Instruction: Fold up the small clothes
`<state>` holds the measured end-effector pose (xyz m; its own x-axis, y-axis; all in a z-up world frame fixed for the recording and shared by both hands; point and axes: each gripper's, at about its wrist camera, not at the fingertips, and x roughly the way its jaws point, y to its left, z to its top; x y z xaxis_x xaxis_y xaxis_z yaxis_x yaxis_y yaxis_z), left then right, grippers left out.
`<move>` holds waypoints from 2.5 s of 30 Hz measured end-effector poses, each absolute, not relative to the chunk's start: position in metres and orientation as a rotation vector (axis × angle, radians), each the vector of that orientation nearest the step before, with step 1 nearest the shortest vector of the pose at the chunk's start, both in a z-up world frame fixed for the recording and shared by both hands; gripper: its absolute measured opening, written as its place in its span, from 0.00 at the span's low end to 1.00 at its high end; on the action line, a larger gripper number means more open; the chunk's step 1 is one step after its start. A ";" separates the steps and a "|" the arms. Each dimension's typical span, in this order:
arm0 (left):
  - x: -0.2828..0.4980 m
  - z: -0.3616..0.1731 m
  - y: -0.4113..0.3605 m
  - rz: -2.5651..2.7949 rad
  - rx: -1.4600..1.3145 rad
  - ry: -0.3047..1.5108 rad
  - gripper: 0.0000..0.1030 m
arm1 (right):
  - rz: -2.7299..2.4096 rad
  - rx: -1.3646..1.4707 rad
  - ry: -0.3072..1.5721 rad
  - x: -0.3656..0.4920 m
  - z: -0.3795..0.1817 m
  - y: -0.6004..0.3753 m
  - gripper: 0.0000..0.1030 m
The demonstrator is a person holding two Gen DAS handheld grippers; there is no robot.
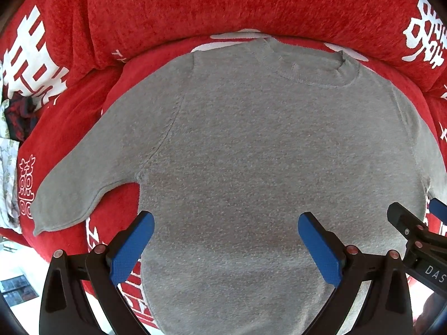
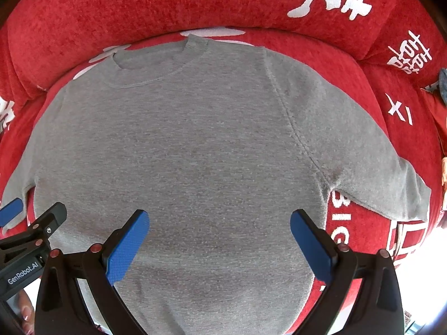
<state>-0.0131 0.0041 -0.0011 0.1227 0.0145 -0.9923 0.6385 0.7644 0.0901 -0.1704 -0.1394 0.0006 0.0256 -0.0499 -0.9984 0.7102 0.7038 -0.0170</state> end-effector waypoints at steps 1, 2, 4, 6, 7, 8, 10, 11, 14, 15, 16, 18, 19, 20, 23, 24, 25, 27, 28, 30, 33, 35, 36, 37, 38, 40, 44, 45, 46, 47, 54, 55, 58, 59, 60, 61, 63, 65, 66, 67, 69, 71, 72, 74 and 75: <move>-0.013 -0.001 0.004 -0.494 0.582 1.389 1.00 | -0.643 0.584 1.438 -0.170 0.001 -0.139 0.98; -0.012 -0.001 0.005 -0.494 0.583 1.389 1.00 | -0.643 0.585 1.437 -0.170 0.001 -0.139 0.98; -0.013 -0.001 0.005 -0.493 0.582 1.388 1.00 | -0.643 0.586 1.437 -0.169 0.001 -0.139 0.98; -0.011 -0.001 0.005 -0.491 0.580 1.389 1.00 | -0.643 0.583 1.439 -0.169 0.001 -0.140 0.98; -0.011 -0.001 0.005 -0.490 0.580 1.389 1.00 | -0.643 0.582 1.438 -0.168 0.002 -0.139 0.98; -0.010 -0.001 0.005 -0.489 0.580 1.390 1.00 | -0.642 0.581 1.438 -0.168 0.002 -0.139 0.98; -0.009 -0.001 0.006 -0.488 0.580 1.389 1.00 | -0.642 0.582 1.440 -0.168 0.002 -0.139 0.98; -0.009 -0.001 0.006 -0.488 0.581 1.389 1.00 | -0.643 0.582 1.439 -0.168 0.002 -0.139 0.98; -0.009 -0.001 0.006 -0.490 0.580 1.391 1.00 | -0.644 0.584 1.439 -0.167 0.002 -0.138 0.98; -0.009 -0.001 0.006 -0.490 0.580 1.390 1.00 | -0.644 0.583 1.439 -0.167 0.002 -0.138 0.98; -0.009 -0.001 0.006 -0.489 0.580 1.390 1.00 | -0.643 0.581 1.439 -0.167 0.002 -0.138 0.98; -0.009 -0.001 0.005 -0.488 0.580 1.390 1.00 | -0.642 0.579 1.439 -0.167 0.002 -0.139 0.98; -0.009 -0.001 0.006 -0.488 0.580 1.390 1.00 | -0.642 0.578 1.438 -0.167 0.002 -0.139 0.98; -0.009 -0.001 0.006 -0.488 0.579 1.391 1.00 | -0.642 0.578 1.438 -0.168 0.002 -0.139 0.98; -0.009 -0.001 0.006 -0.489 0.580 1.390 1.00 | -0.642 0.580 1.439 -0.168 0.002 -0.138 0.98; -0.010 -0.001 0.005 -0.489 0.581 1.388 1.00 | -0.642 0.579 1.439 -0.168 0.002 -0.138 0.98; -0.009 -0.001 0.006 -0.489 0.583 1.386 1.00 | -0.642 0.578 1.439 -0.168 0.002 -0.139 0.98; -0.008 -0.001 0.009 -0.490 0.583 1.384 1.00 | -0.641 0.577 1.439 -0.168 0.002 -0.139 0.98; -0.008 -0.001 0.010 -0.489 0.582 1.385 1.00 | -0.641 0.577 1.439 -0.168 0.003 -0.139 0.98; -0.008 -0.001 0.012 -0.488 0.580 1.386 1.00 | -0.641 0.577 1.439 -0.168 0.002 -0.139 0.98; -0.008 -0.001 0.012 -0.487 0.580 1.386 1.00 | -0.640 0.576 1.440 -0.168 0.002 -0.139 0.98; -0.007 -0.002 0.013 -0.487 0.580 1.386 1.00 | -0.641 0.575 1.439 -0.168 0.003 -0.138 0.98; -0.008 -0.001 0.012 -0.487 0.581 1.386 1.00 | -0.642 0.575 1.439 -0.168 0.003 -0.138 0.98; -0.008 -0.002 0.013 -0.488 0.581 1.386 1.00 | -0.644 0.575 1.438 -0.168 0.003 -0.138 0.98; -0.008 -0.001 0.012 -0.487 0.580 1.386 1.00 | -0.644 0.576 1.437 -0.168 0.003 -0.138 0.98; -0.007 -0.002 0.013 -0.487 0.581 1.386 1.00 | -0.646 0.578 1.437 -0.168 0.003 -0.137 0.98; -0.007 -0.002 0.012 -0.484 0.578 1.386 1.00 | -0.645 0.575 1.436 -0.168 0.003 -0.137 0.98; -0.008 -0.001 0.011 -0.484 0.579 1.386 1.00 | -0.645 0.574 1.436 -0.168 0.003 -0.137 0.98; -0.008 -0.001 0.012 -0.484 0.578 1.386 1.00 | -0.645 0.575 1.436 -0.168 0.003 -0.137 0.98; -0.008 -0.001 0.012 -0.483 0.578 1.386 1.00 | -0.645 0.575 1.435 -0.168 0.003 -0.137 0.98; -0.008 0.000 0.013 -0.484 0.577 1.386 1.00 | -0.645 0.572 1.436 -0.169 0.003 -0.136 0.98; -0.008 0.000 0.013 -0.484 0.577 1.385 1.00 | -0.645 0.572 1.436 -0.169 0.003 -0.136 0.98; -0.009 0.001 0.014 -0.485 0.576 1.384 1.00 | -0.644 0.571 1.433 -0.170 0.002 -0.136 0.98; -0.009 0.002 0.014 -0.485 0.575 1.383 1.00 | -0.643 0.570 1.434 -0.170 0.002 -0.136 0.98; -0.010 0.002 0.015 -0.484 0.573 1.383 1.00 | -0.644 0.569 1.435 -0.170 0.002 -0.135 0.98; -0.010 0.003 0.015 -0.484 0.572 1.382 1.00 | -0.644 0.568 1.434 -0.170 0.003 -0.134 0.98; -0.010 0.003 0.015 -0.482 0.570 1.382 1.00 | -0.644 0.566 1.434 -0.170 0.003 -0.133 0.98; -0.010 0.003 0.015 -0.481 0.568 1.382 1.00 | -0.644 0.567 1.434 -0.169 0.004 -0.133 0.98; -0.011 0.003 0.015 -0.480 0.567 1.382 1.00 | -0.644 0.565 1.434 -0.168 0.004 -0.132 0.98; -0.011 0.003 0.015 -0.479 0.564 1.382 1.00 | -0.643 0.564 1.435 -0.168 0.005 -0.132 0.98; -0.010 0.004 0.016 -0.479 0.560 1.384 1.00 | -0.643 0.563 1.435 -0.166 0.006 -0.130 0.98; -0.009 0.004 0.018 -0.479 0.557 1.383 1.00 | -0.643 0.563 1.435 -0.165 0.006 -0.130 0.98; -0.008 0.004 0.018 -0.478 0.557 1.383 1.00 | -0.643 0.562 1.435 -0.165 0.006 -0.130 0.98; -0.007 0.004 0.019 -0.479 0.553 1.386 1.00 | -0.643 0.558 1.437 -0.163 0.007 -0.128 0.98; -0.006 0.004 0.020 -0.480 0.551 1.388 1.00 | -0.643 0.556 1.438 -0.161 0.008 -0.126 0.98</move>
<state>-0.0065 0.0201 0.0038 0.1255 0.0041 -0.9921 0.6159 0.7836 0.0812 -0.1614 -0.1264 0.0078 0.0222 -0.0680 -0.9974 0.6981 0.7153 -0.0333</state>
